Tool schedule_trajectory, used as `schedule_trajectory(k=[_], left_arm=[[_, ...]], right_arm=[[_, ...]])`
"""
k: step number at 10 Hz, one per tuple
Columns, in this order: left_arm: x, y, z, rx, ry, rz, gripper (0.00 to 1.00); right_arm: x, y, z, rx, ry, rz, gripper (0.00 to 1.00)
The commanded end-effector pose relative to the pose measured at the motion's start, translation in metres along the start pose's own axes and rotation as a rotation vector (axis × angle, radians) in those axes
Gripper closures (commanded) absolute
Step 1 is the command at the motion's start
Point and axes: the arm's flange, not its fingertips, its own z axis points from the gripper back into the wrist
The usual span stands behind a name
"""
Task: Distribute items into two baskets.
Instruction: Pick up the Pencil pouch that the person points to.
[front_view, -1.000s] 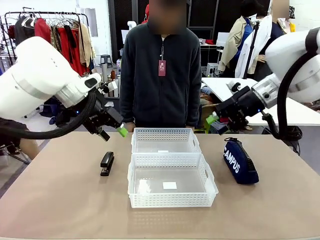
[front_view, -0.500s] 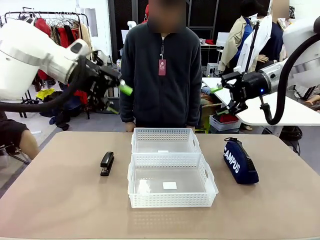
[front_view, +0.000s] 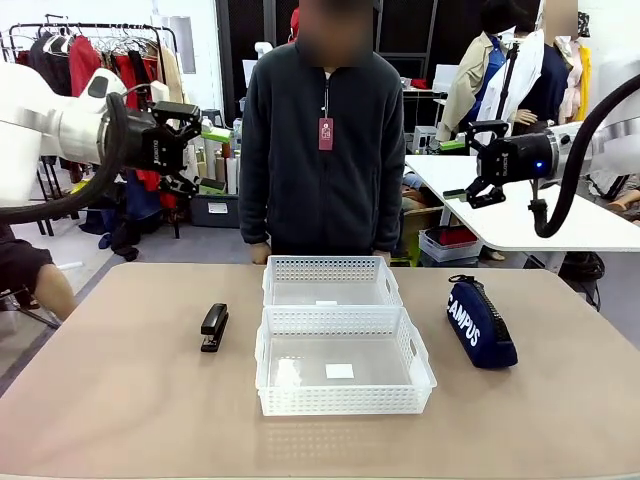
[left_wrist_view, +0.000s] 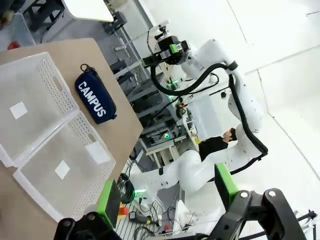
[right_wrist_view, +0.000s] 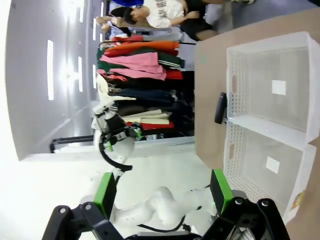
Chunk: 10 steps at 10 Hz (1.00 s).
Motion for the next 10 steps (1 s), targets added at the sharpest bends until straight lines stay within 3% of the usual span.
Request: schedule_trajectory(k=[1, 4, 5, 6, 8, 10], left_arm=[[-0.002, 0.004, -0.001, -0.032, -0.015, -0.018, 0.00], [-0.002, 0.012, 0.000, -0.038, -0.044, -0.013, 0.00], [-0.008, 0.004, -0.008, 0.126, -0.099, -0.036, 0.00], [0.002, 0.010, 0.002, -0.017, -0.024, 0.015, 0.00], [0.002, 0.008, -0.002, 0.031, -0.049, 0.002, 0.00], [0.004, 0.000, -0.006, -0.043, -0.025, 0.058, 0.00]], right_arm=[[0.011, -0.002, 0.004, 0.091, 0.003, 0.031, 0.00], [0.012, -0.005, 0.009, 0.127, -0.027, 0.048, 0.00], [0.008, -0.010, 0.008, 0.086, -0.003, 0.005, 0.00], [0.008, -0.010, 0.008, 0.086, -0.003, 0.005, 0.00], [0.008, -0.010, 0.008, 0.086, -0.003, 0.005, 0.00], [0.009, -0.005, 0.005, 0.143, 0.028, -0.001, 0.00]])
